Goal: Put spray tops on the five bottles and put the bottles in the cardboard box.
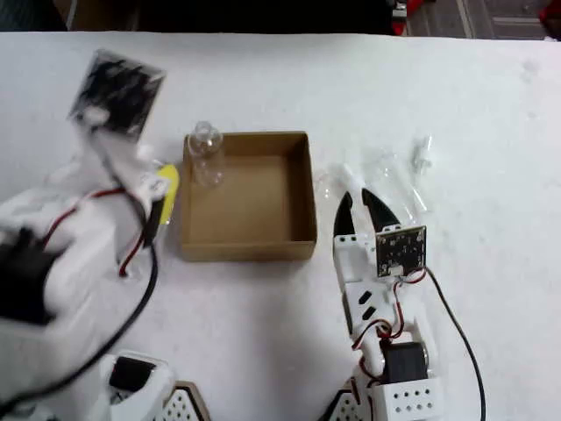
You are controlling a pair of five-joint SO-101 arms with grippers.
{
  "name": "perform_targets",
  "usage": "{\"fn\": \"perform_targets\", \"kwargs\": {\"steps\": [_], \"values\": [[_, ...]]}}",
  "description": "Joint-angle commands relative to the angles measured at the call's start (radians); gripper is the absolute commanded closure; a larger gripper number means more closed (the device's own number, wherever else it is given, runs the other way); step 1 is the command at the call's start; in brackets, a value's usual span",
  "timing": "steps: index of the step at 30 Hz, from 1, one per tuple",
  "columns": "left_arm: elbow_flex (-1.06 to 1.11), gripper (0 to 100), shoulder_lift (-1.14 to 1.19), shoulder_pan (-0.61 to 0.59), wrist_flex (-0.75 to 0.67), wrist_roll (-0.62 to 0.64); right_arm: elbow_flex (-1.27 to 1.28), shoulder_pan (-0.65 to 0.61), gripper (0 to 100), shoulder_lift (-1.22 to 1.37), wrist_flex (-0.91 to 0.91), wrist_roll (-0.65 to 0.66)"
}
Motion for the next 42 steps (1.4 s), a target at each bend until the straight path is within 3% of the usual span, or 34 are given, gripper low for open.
{"fn": "perform_targets", "kwargs": {"steps": [1, 7, 15, 20, 27, 34, 42], "values": [[0.146, 98, -0.209, 0.019, -0.146, 0.011, 0.008, -0.005, 92.8, -0.002, 0.001, 0.014], [0.532, 98, -0.515, 0.021, -0.434, 0.028, 0.008, -0.007, 92.8, -0.002, 0.001, 0.014], [1.013, 98, -0.935, 0.027, -0.85, 0.258, 0.008, -0.007, 92.8, -0.002, 0.001, 0.014], [1.27, 98, -0.992, 0.027, -1.063, 0.275, 0.008, -0.007, 92.8, -0.002, 0.001, 0.014], [1.646, 98, -0.995, 0.028, -1.544, 0.273, 0.008, -0.007, 92.8, -0.002, 0.002, 0.014], [1.818, 98, -0.997, 0.041, -1.699, 0.273, 0.008, -0.012, 92.8, -0.002, 0.002, 0.014], [1.82, 98, -0.992, 0.111, -1.669, 0.275, 0.008, -0.013, 92.8, -0.002, 0.002, 0.014]]}}
